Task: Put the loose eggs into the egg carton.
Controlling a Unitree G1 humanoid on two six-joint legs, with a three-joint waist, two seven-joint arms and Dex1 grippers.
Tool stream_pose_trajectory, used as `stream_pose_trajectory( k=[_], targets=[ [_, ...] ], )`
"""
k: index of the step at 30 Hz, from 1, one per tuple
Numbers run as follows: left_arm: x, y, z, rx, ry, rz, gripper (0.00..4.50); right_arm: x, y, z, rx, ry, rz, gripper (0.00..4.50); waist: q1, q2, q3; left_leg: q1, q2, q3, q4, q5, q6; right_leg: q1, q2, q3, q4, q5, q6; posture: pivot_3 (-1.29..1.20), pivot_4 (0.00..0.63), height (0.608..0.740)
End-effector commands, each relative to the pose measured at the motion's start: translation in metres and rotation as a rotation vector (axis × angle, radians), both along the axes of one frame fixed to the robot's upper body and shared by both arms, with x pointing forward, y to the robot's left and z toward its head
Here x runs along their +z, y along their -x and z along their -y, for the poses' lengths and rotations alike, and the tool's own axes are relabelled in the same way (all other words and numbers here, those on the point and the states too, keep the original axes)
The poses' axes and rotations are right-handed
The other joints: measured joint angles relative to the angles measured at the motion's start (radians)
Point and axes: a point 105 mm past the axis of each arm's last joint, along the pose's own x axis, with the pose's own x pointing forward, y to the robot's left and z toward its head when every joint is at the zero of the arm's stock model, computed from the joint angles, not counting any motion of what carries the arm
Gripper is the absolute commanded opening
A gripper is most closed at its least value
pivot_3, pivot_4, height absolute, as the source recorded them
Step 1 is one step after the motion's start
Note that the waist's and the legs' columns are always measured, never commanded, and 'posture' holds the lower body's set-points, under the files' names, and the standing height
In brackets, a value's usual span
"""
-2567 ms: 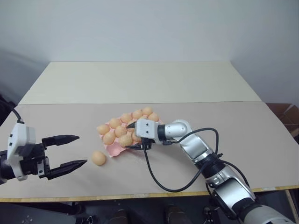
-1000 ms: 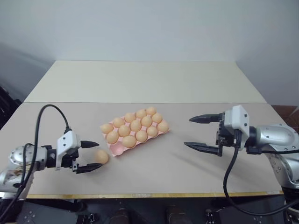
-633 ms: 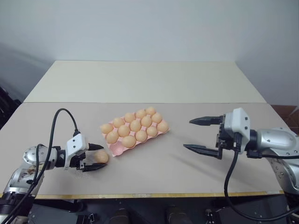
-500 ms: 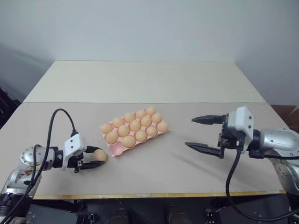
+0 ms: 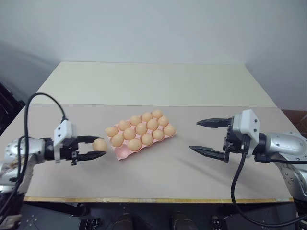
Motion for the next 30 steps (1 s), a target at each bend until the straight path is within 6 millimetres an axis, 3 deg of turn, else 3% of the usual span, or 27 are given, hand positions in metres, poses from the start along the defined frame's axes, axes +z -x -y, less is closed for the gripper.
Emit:
stream_pose_trajectory(
  k=[1, 7, 13, 18, 30],
  targets=[
    [-0.005, -0.008, 0.014, -0.035, 0.005, 0.000, 2.58, 0.008, 0.005, -0.003, 0.009, 0.004, 0.046, 4.50, 0.000, 0.000, 0.000, 0.000, 0.000, 0.000, 0.000, 0.000, 0.000, 0.000, 0.000, 0.000, 0.000, 0.000, 0.000, 0.00, 0.150, 0.740],
    [-0.013, -0.016, 0.032, -0.080, 0.013, -0.023, 2.58, 0.008, 0.008, -0.001, -0.006, 0.004, 0.048, 4.50, -0.011, 0.000, 0.000, 0.000, 0.000, 0.000, 0.000, 0.000, 0.000, 0.000, 0.000, 0.000, 0.000, 0.000, 0.000, 0.00, 0.150, 0.740],
    [-0.007, -0.017, 0.029, -0.082, 0.006, -0.010, 4.39, 0.008, 0.010, 0.000, -0.017, -0.002, 0.048, 4.50, -0.013, 0.000, 0.000, 0.000, 0.000, 0.000, 0.000, 0.000, 0.000, 0.000, 0.000, 0.001, 0.001, 0.000, 0.000, 0.00, 0.150, 0.740],
    [0.002, -0.013, 0.022, -0.067, 0.019, 0.010, 4.46, 0.008, 0.010, 0.000, -0.012, -0.009, 0.047, 4.50, -0.013, 0.000, 0.000, 0.000, 0.000, 0.000, 0.000, 0.000, 0.000, 0.000, 0.000, 0.001, 0.001, 0.000, 0.000, 0.00, 0.150, 0.740],
    [0.031, 0.031, -0.030, 0.139, 0.067, 0.007, 4.46, 0.005, -0.004, -0.004, 0.061, -0.028, 0.014, 4.50, -0.016, 0.000, 0.000, 0.000, 0.001, 0.000, 0.000, 0.000, 0.000, -0.001, 0.000, 0.001, 0.001, 0.000, 0.000, 0.00, 0.150, 0.740]
  ],
)
